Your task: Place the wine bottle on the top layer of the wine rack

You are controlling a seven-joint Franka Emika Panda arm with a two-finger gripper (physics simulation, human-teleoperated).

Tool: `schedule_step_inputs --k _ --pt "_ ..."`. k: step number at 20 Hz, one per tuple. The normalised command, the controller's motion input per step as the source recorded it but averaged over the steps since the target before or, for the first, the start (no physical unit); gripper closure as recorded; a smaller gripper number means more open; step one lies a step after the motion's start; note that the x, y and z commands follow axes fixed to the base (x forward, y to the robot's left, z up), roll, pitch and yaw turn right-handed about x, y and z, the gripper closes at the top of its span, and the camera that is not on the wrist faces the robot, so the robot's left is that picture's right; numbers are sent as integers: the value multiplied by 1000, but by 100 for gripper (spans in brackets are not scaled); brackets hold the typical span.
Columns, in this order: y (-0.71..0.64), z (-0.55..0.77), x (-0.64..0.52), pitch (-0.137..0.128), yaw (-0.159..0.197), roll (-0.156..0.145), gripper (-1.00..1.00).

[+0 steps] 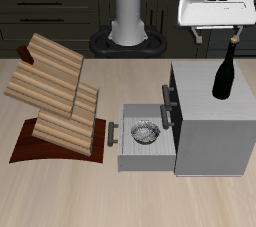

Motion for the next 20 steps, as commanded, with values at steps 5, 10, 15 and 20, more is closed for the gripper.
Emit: schedule_step_inputs --k 5,10,15,20 --pt "-37 -100 258 1 17 -2 -100" --pt "19 -127 179 12 1 -19 -100" --pt "57 -141 131 -5 29 -1 -100" --pt "78 44 86 -15 45 46 -100"
